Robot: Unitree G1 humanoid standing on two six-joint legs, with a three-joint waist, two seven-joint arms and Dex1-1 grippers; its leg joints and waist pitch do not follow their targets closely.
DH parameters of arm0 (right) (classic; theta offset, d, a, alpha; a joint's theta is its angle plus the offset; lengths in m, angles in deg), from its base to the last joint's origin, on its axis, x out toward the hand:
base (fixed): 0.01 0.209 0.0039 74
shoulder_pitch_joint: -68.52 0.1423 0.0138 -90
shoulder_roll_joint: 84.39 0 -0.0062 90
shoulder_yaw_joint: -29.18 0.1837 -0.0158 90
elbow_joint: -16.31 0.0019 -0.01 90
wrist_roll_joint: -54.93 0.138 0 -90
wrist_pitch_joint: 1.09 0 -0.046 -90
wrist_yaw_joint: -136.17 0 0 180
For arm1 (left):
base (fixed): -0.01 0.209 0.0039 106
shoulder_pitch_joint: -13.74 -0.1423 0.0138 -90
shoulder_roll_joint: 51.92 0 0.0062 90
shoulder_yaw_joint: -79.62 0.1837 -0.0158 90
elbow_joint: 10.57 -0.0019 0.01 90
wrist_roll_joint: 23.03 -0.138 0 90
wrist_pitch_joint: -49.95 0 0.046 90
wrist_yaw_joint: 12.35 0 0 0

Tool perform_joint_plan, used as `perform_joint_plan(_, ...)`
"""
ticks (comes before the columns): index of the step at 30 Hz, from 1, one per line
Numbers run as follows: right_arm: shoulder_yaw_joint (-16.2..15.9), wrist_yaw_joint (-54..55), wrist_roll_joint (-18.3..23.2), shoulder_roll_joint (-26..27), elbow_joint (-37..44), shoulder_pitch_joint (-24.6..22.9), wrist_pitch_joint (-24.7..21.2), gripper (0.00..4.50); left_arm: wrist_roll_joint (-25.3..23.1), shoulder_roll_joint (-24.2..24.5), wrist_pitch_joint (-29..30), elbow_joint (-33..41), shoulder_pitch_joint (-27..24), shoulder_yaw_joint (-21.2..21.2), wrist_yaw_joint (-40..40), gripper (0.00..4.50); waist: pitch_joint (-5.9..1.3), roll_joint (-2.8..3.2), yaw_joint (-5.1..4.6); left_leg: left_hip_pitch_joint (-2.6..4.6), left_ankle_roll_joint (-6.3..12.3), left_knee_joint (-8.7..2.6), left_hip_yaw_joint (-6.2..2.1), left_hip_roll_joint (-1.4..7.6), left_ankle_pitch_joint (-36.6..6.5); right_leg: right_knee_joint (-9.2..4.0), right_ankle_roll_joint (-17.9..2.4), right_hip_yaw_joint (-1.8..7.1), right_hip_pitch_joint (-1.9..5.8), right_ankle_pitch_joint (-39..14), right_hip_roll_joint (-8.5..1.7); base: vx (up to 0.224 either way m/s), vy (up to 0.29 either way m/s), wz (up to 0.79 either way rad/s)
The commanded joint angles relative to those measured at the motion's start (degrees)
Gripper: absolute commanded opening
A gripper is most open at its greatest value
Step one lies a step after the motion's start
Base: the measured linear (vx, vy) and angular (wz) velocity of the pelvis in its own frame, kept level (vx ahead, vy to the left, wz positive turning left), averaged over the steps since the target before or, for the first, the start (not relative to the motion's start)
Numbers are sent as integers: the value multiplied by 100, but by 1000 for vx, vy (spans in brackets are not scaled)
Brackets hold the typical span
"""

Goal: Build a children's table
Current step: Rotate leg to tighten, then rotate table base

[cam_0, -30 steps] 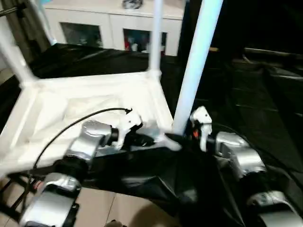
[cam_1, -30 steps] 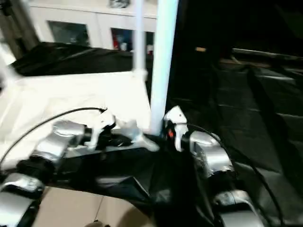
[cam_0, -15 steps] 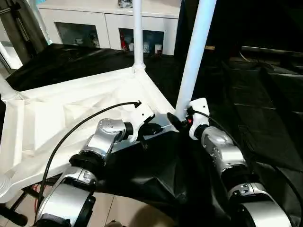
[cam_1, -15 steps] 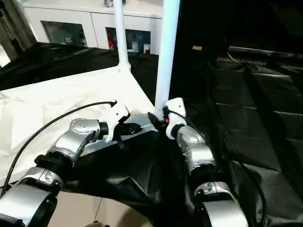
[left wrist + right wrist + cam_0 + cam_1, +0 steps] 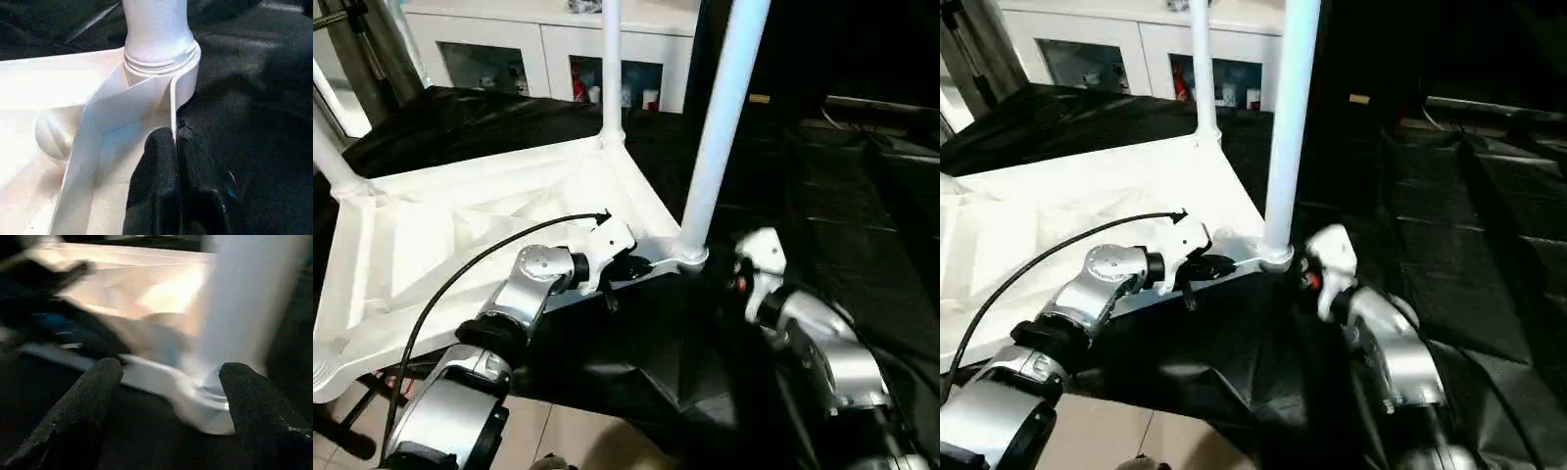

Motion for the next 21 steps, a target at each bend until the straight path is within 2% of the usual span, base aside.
perform_joint_plan(1,-40,-72,129,-38,320,-50,-163,357,292,-107,-344,182,36,-114,-139,0,-355,-77,16,10,350,-349,-15,106,-1322,-529,-726,252,287,-2125,-425,0,0,0)
perform_joint_plan(2,-7,108,109,-12,544,-202,-392,357,529,-159,-227,427,-98,-287,-134,0,-364,-46,21,5,326,-352,-23,113,-1276,-515,-754,259,294,-2047,-428,0,0,0)
perform_joint_plan(3,7,174,88,5,566,-224,-445,357,600,-175,-171,505,-136,-338,-138,0,-376,-53,34,7,306,-346,-22,130,-1230,-485,-866,261,288,-1819,-434,0,0,0)
perform_joint_plan(5,64,521,-63,117,543,-288,-539,368,887,-242,89,983,-377,-553,-50,46,-392,-43,35,-7,252,-351,-26,156,-1172,-431,-1076,261,291,-1446,-442,0,0,0)
perform_joint_plan(6,96,692,-84,191,559,-323,-585,368,1008,-269,223,1297,-546,-643,55,46,-386,-61,25,-4,239,-348,-19,152,-1191,-421,-1128,257,282,-1330,-423,0,0,0)
perform_joint_plan(7,96,702,-81,196,564,-327,-590,368,1018,-271,235,1325,-561,-650,66,42,-377,-53,20,-18,243,-350,-17,141,-1242,-422,-1119,255,290,-1345,-426,0,0,0)
perform_joint_plan(8,102,879,-48,281,657,-385,-667,368,1161,-302,427,1805,-839,-763,264,42,-378,-106,12,-11,230,-354,-14,154,-1256,-405,-1106,258,299,-1347,-430,0,0,0)
perform_joint_plan(9,105,1018,-61,347,713,-420,-677,368,1210,-304,525,2150,-1054,-835,438,72,-361,-119,1,-32,259,-355,-12,152,-1220,-408,-1101,262,300,-1350,-437,0,0,0)
perform_joint_plan(10,105,1037,-63,356,720,-424,-676,368,1215,-304,537,2197,-1083,-845,463,86,-371,-97,-3,-33,249,-355,-22,161,-1204,-387,-1090,262,309,-1353,-450,0,0,0)
perform_joint_plan(11,106,1176,-53,437,833,-481,-716,368,1240,-289,645,2682,-1396,-953,730,91,-366,-90,-14,-36,266,-354,-13,145,-1195,-413,-1043,263,301,-1406,-434,0,0,0)
perform_joint_plan(12,105,1221,-22,469,914,-514,-778,368,1262,-283,710,2914,-1541,-1007,844,91,-366,-99,-53,-43,264,-355,-12,153,-1155,-397,-982,265,302,-1363,-419,0,0,0)
perform_joint_plan(14,101,1308,-44,489,1002,-557,-830,368,1307,-287,846,3313,-1780,-1110,1014,107,-356,-124,-76,-38,262,-355,-10,139,-1227,-425,-876,261,296,-1626,-417,0,0,0)
perform_joint_plan(15,99,1355,-65,495,1044,-580,-848,368,1333,-294,922,3521,-1904,-1165,1101,121,-343,-101,-76,-27,235,-359,-5,144,-1273,-455,-816,268,267,-1758,-408,0,0,0)
perform_joint_plan(16,105,1538,-190,502,1175,-675,-836,368,1384,-350,1225,4297,-2379,-1345,1435,130,-337,-168,-90,-28,213,-365,0,158,-1309,-452,-796,267,266,-1792,-402,0,0,0)
perform_joint_plan(17,115,1597,-219,510,1218,-705,-830,368,1367,-370,1344,4577,-2553,-1403,1580,132,-341,-147,-85,-43,177,-381,-27,188,-1294,-409,-823,270,292,-1723,-426,0,0,0)
perform_joint_plan(18,139,1639,-214,522,1296,-759,-838,368,1260,-431,1388,4879,-2773,-1495,1831,140,-315,-143,-99,-20,177,-381,1,172,-1421,-465,-762,275,240,-1836,-382,0,0,0)
perform_joint_plan(19,167,1702,-192,541,1386,-817,-840,368,1211,-495,1396,5129,-2979,-1565,2048,140,-314,-131,-104,-22,164,-378,-6,174,-1466,-454,-755,278,243,-1837,-381,0,0,0)
perform_joint_plan(21,209,1817,-166,580,1571,-926,-800,368,1142,-656,1319,5552,-3390,-1750,2464,153,-286,-156,-116,-28,156,-393,-4,148,-1651,-523,-556,272,232,-2174,-361,0,0,0)
